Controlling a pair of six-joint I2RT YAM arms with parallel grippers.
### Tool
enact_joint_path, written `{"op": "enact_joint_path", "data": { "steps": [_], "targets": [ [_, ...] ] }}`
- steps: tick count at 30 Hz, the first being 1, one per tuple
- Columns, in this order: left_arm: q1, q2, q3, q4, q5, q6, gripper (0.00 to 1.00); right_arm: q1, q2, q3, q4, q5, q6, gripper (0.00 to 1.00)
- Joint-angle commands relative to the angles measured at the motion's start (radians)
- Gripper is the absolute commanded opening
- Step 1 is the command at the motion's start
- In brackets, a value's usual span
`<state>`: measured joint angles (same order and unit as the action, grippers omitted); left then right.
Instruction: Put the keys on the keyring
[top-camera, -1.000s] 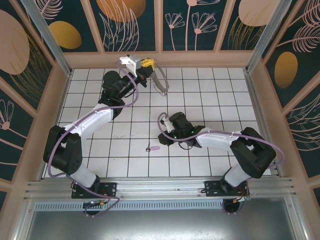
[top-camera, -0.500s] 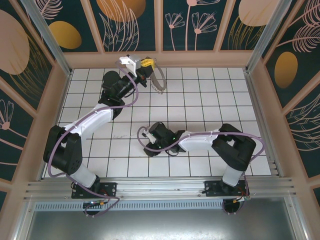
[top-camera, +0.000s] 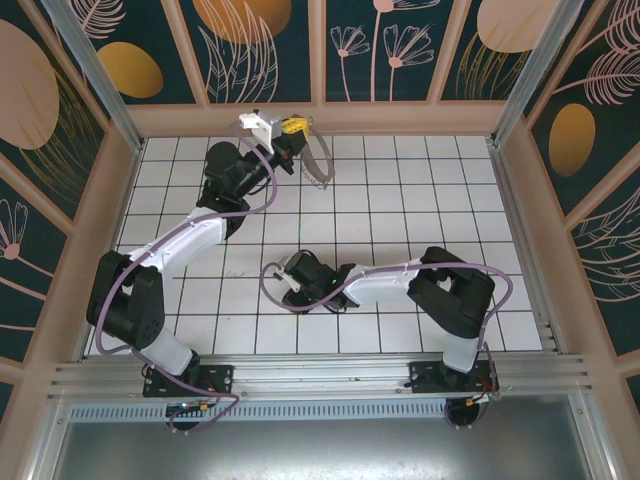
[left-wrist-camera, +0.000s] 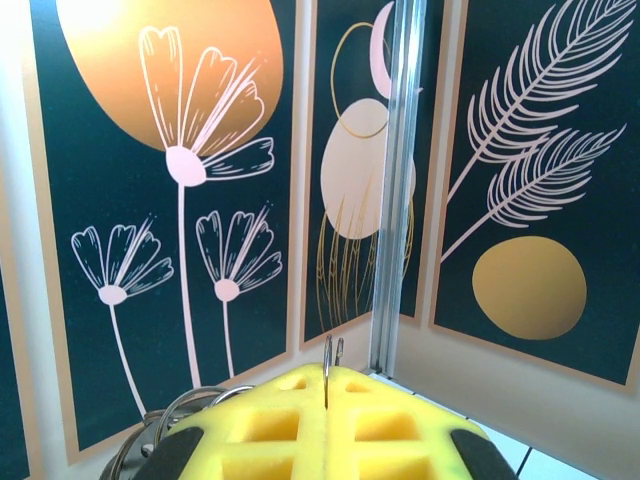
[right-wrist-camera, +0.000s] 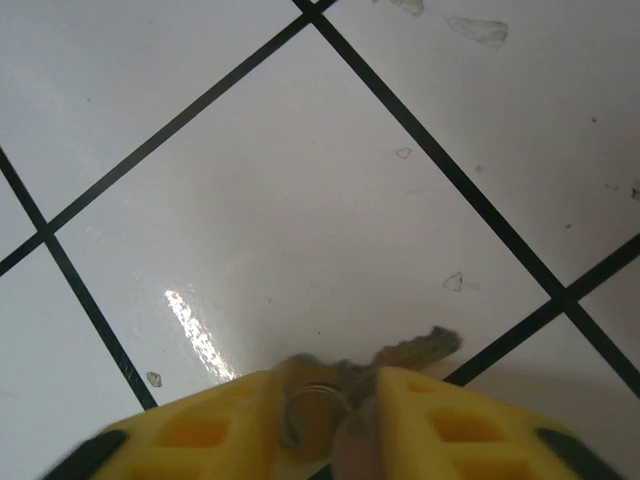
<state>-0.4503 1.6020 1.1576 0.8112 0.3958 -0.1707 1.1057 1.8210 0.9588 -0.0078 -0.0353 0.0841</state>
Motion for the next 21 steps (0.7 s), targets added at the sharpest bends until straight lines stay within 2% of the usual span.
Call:
{"op": "enact_joint_path", "data": {
  "steps": [1,4,18,21],
  "targets": [
    [0.007,-0.004,0.033,0.069,0.006,-0.015,0.00,0.004,0.027,-0.029,-0.075,0.040,0.007,0.15],
    [0.008,-0.005,0.033,0.069,0.006,-0.016,0.00,-0.016,-0.006,-0.059,-0.061,0.035,0.024,0.01],
    [0.007,-0.005,0.033,0.071,0.008,-0.023,0.00,-0.209,-0.212,-0.210,-0.004,-0.024,0.080,0.00],
    [0.007,-0.004,0.033,0.071,0.011,-0.024,0.00,-0.267,-0.279,-0.258,0.028,-0.085,0.105,0.00]
  ]
}}
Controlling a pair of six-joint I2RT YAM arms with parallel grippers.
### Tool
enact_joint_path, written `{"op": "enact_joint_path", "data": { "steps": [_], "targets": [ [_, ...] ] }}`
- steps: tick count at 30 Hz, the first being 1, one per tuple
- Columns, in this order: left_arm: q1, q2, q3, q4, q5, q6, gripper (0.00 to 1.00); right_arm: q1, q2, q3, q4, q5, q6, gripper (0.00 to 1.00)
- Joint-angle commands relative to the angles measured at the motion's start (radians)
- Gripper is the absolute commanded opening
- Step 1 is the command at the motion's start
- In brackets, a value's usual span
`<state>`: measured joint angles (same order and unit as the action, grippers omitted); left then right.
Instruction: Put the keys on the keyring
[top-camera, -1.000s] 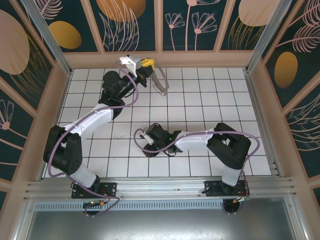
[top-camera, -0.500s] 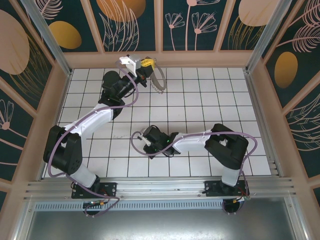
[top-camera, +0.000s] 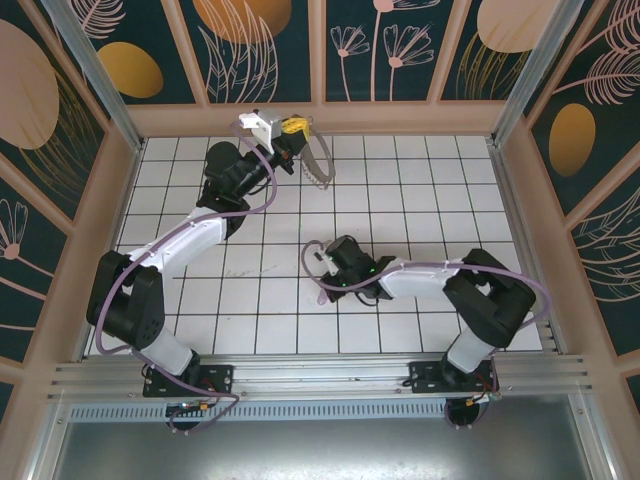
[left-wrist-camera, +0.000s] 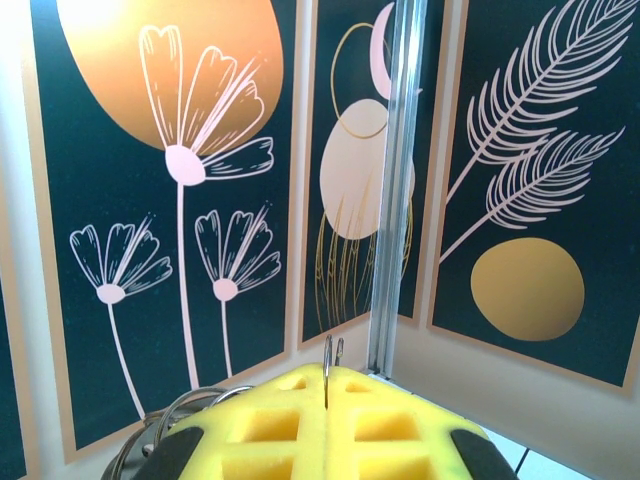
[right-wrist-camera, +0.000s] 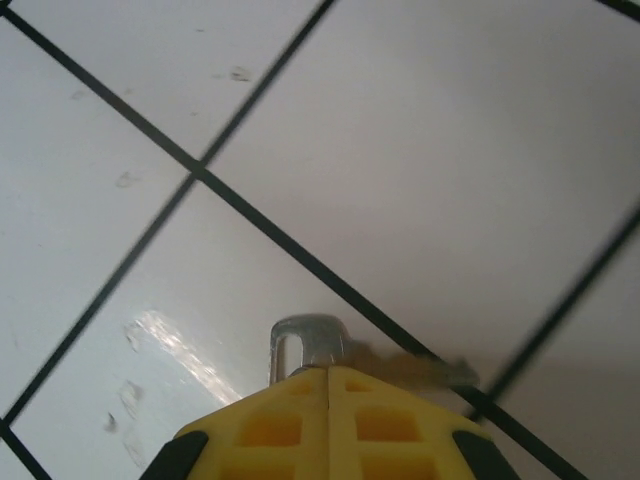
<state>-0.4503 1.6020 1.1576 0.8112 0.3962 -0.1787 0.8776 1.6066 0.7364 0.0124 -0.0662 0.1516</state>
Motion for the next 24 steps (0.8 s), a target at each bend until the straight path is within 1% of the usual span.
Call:
{"op": "enact_joint_path", "data": {
  "steps": [1,7,12,16,24],
  "targets": [
    [0.007,-0.004,0.033,0.071,0.013,-0.018,0.00,-0.060,-0.090,-0.052,0.024,-0.078,0.050,0.00],
    [0.007,0.001,0.030,0.076,0.018,-0.024,0.00,-0.166,-0.231,-0.141,0.110,-0.220,0.108,0.00],
    [0.008,0.004,0.031,0.077,0.020,-0.029,0.00,-0.242,-0.283,-0.183,0.153,-0.292,0.142,0.00],
    [0.007,0.007,0.034,0.080,0.023,-0.034,0.00,-0.274,-0.281,-0.205,0.172,-0.322,0.154,0.00],
    [0.007,0.010,0.039,0.085,0.026,-0.044,0.00,-0.281,-0.201,-0.226,0.201,-0.318,0.160,0.00]
  ]
}}
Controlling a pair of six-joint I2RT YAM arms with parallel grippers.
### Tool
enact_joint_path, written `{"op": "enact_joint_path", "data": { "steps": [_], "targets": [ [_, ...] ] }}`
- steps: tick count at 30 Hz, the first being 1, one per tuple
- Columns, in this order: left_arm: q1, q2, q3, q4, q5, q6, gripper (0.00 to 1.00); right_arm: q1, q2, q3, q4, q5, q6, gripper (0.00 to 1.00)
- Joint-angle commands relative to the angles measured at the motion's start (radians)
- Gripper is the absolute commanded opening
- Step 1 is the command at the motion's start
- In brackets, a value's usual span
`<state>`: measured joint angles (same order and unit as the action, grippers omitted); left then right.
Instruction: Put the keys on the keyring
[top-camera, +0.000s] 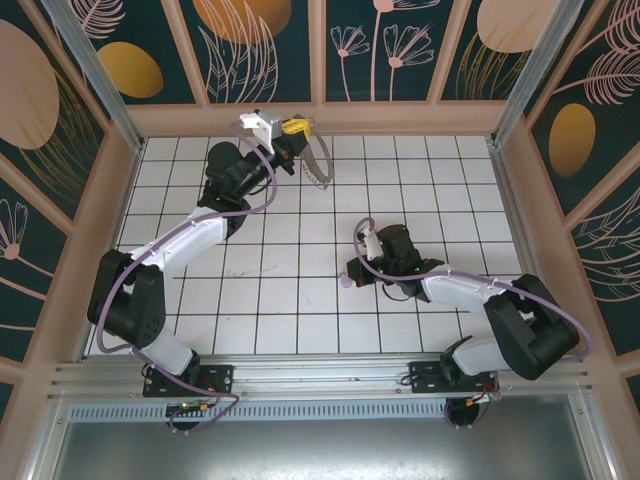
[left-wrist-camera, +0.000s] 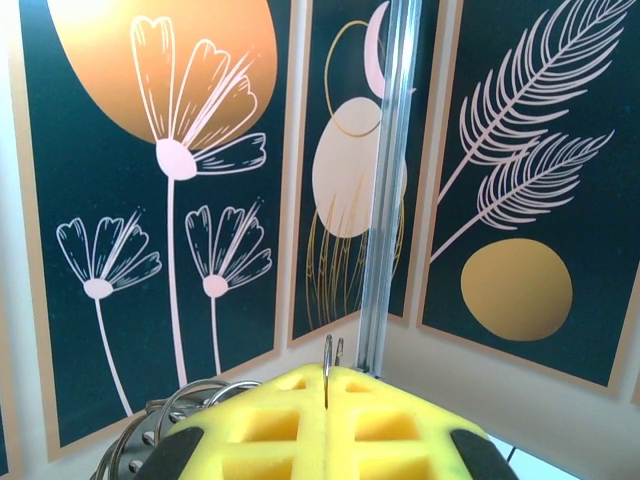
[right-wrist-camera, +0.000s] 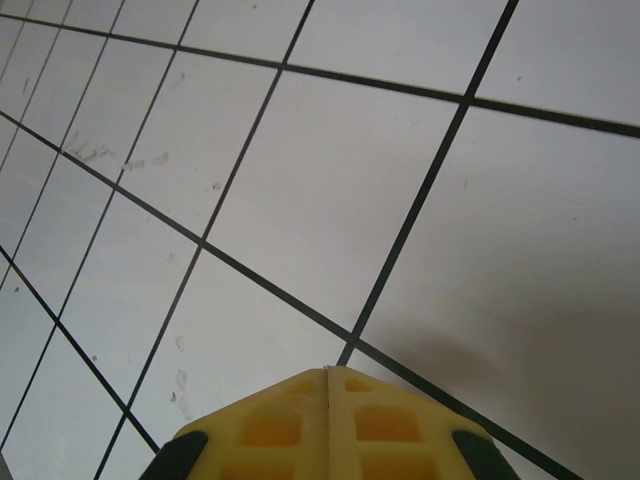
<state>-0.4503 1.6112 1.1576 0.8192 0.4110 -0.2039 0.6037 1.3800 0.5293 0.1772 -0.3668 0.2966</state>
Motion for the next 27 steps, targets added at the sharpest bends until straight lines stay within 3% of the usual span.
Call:
{"op": "enact_joint_path", "data": {
  "steps": [1,14,18,27],
  "targets": [
    [0.007,0.001,0.039,0.076,0.012,-0.018,0.00,-0.007,0.034,-0.020,0.040,-0.013,0.017,0.00],
    [0.007,0.011,0.051,0.077,0.018,-0.029,0.00,-0.007,0.129,-0.010,0.080,-0.006,0.039,0.00],
    [0.007,0.012,0.051,0.076,0.018,-0.029,0.00,-0.007,0.127,-0.017,0.090,-0.012,0.048,0.11],
    [0.007,0.015,0.050,0.083,0.018,-0.030,0.00,-0.006,0.124,-0.021,0.091,-0.029,0.052,0.17]
  ]
}}
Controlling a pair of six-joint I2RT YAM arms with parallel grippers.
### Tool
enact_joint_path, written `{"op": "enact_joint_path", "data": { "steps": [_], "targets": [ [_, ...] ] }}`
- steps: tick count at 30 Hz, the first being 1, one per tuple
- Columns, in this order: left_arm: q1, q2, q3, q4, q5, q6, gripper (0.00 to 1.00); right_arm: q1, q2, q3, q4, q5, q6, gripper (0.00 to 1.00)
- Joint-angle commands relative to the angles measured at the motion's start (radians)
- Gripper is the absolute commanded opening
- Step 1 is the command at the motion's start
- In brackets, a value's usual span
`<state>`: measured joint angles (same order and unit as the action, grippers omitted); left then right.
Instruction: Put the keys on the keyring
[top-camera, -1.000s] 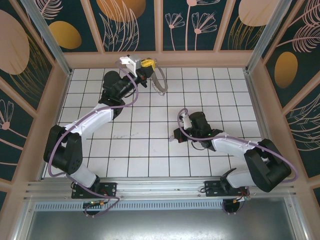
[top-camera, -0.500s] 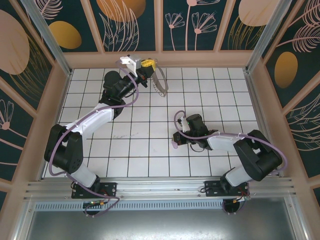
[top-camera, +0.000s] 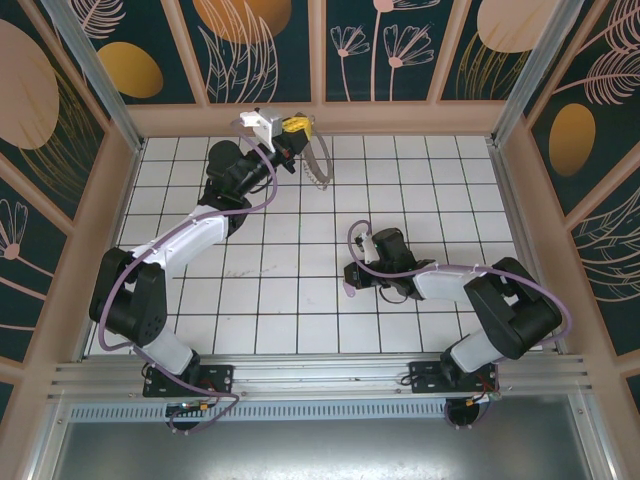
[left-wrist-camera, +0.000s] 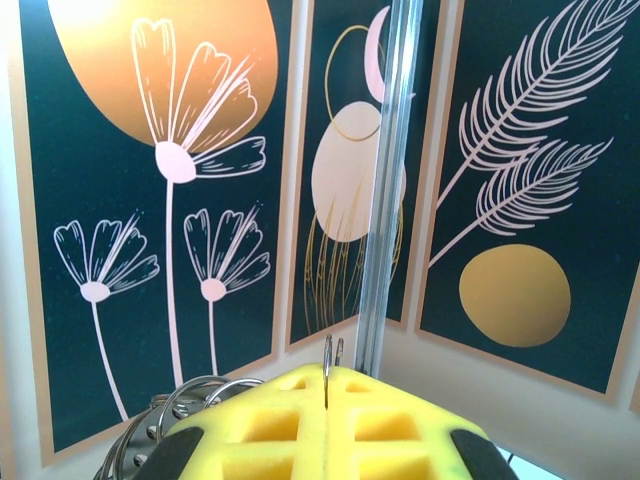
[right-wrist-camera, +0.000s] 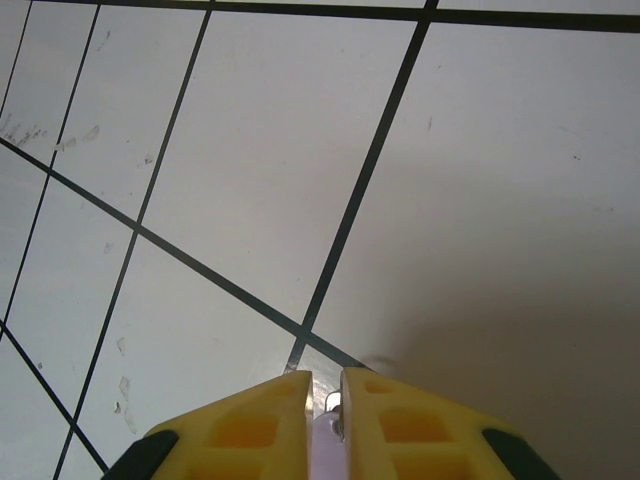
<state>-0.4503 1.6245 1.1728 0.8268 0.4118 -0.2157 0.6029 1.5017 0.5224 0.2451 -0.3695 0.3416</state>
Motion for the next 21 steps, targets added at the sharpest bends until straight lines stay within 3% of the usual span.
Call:
{"op": "enact_joint_path", "data": {
  "steps": [1,21],
  "targets": [
    [0.007,0.002,0.033,0.075,0.018,-0.019,0.00,-0.007,0.003,-0.014,0.023,-0.028,0.007,0.18],
    [0.007,0.001,0.028,0.086,0.011,-0.023,0.00,-0.001,0.030,-0.015,0.024,-0.048,0.008,0.21]
  ]
}}
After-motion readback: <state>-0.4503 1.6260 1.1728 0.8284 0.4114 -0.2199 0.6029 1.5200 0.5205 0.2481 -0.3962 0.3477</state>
